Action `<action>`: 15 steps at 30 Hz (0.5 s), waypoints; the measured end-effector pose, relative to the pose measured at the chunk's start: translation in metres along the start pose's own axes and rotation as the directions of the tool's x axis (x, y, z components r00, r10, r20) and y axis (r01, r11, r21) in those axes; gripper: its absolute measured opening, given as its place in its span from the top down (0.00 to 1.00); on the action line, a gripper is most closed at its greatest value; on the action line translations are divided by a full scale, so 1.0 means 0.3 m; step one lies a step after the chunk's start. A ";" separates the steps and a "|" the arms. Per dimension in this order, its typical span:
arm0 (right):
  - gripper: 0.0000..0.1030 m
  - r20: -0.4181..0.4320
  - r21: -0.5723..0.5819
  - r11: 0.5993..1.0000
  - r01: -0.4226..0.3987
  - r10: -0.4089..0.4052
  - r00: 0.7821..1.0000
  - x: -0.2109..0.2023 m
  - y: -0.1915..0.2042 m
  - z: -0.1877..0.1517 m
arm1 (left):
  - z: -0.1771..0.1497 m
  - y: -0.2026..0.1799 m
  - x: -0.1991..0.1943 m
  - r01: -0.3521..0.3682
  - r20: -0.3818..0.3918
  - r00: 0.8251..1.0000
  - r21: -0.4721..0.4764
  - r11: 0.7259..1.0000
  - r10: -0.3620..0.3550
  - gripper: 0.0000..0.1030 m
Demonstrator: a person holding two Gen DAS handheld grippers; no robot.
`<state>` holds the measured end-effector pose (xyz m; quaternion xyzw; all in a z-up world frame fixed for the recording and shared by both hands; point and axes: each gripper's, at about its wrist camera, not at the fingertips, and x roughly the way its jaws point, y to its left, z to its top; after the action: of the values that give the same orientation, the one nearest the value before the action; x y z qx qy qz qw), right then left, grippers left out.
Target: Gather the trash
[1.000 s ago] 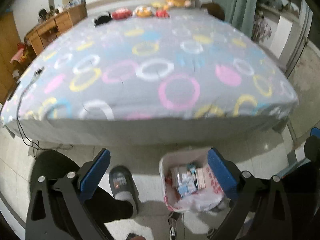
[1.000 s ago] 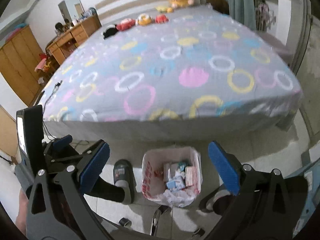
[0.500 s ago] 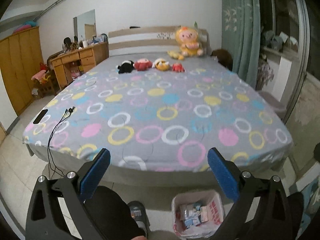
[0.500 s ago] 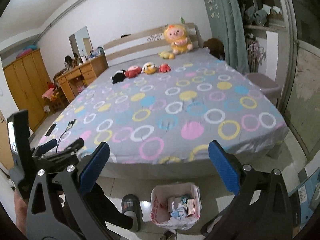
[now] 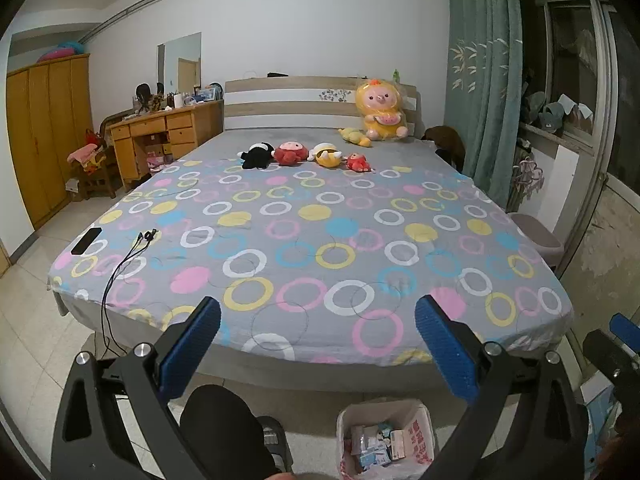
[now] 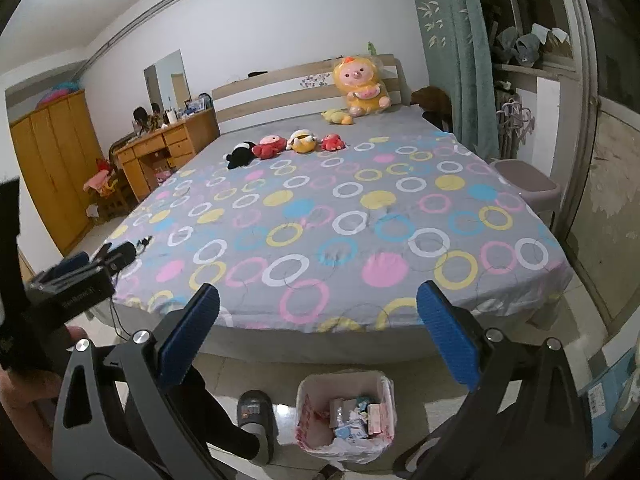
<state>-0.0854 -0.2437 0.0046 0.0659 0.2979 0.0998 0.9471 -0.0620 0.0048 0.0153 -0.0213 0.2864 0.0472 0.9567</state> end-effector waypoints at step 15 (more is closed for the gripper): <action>0.06 -0.008 -0.007 1.000 -0.002 0.002 1.000 0.015 0.013 -0.013 | 0.010 0.019 -0.030 -0.011 0.025 1.000 -0.014 1.000 0.012 0.08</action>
<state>-0.0847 -0.2386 -0.0003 0.0625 0.3013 0.1023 0.9460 -0.0684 0.0098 0.0228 -0.0259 0.2743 0.0550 0.9597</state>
